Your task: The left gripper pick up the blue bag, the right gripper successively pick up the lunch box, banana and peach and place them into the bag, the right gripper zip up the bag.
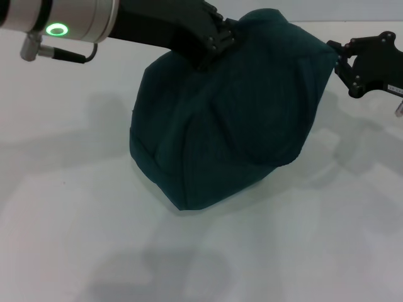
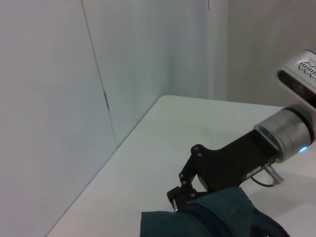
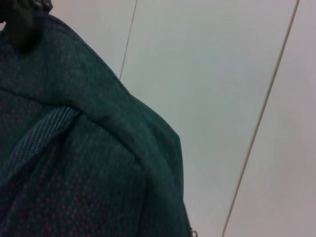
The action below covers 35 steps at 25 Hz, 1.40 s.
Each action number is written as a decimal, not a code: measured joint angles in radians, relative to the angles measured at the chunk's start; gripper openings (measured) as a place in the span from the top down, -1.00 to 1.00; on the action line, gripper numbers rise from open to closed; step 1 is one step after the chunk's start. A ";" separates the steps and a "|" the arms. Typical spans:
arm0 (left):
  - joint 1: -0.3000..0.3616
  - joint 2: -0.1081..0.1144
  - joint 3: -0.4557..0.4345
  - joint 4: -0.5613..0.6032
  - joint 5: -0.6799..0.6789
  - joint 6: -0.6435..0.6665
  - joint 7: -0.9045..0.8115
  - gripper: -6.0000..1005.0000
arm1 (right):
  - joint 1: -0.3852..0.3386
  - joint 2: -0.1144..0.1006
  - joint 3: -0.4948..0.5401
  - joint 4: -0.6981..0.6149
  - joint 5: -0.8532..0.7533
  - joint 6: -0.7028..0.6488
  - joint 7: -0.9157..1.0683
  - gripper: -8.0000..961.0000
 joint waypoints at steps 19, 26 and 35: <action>0.063 -0.002 0.048 -0.185 -0.005 -0.215 0.076 0.81 | -0.073 0.000 0.021 -0.004 0.138 -0.022 0.000 0.32; 0.084 -0.004 0.059 -0.282 -0.072 -0.316 0.081 0.77 | -0.110 -0.001 0.025 0.001 0.192 -0.085 0.002 -0.23; 0.177 -0.003 0.012 -0.292 -0.254 -0.371 0.214 0.21 | -0.146 -0.003 0.106 0.024 0.222 -0.248 0.035 -0.57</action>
